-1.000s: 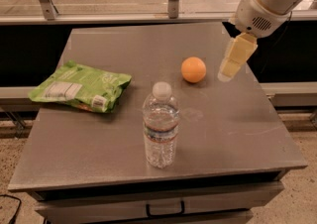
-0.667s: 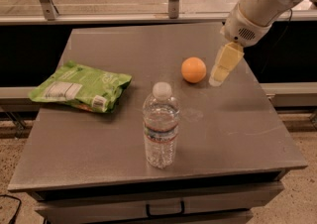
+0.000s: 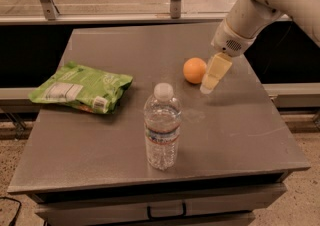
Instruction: Move orange near green rice chip bag
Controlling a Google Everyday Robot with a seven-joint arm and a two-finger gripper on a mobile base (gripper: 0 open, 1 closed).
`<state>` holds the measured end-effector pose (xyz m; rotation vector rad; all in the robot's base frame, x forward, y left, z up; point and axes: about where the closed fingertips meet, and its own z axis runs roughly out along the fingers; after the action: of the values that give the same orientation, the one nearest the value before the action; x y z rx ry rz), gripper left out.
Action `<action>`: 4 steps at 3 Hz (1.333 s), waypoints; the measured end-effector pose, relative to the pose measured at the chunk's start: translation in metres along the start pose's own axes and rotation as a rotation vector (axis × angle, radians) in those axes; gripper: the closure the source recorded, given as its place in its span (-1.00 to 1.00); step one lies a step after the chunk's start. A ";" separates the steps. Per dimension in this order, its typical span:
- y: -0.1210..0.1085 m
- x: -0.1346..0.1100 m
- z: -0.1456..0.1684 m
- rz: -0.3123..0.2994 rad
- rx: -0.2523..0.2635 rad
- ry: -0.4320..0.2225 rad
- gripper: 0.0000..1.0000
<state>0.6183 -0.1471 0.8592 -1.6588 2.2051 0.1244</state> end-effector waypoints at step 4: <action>0.012 -0.030 0.020 -0.031 -0.069 -0.064 0.27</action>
Offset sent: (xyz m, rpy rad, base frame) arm 0.0041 0.0232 -0.0105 0.0360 0.0192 0.0301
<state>0.6189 -0.1102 0.8493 -1.7008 2.1497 0.2445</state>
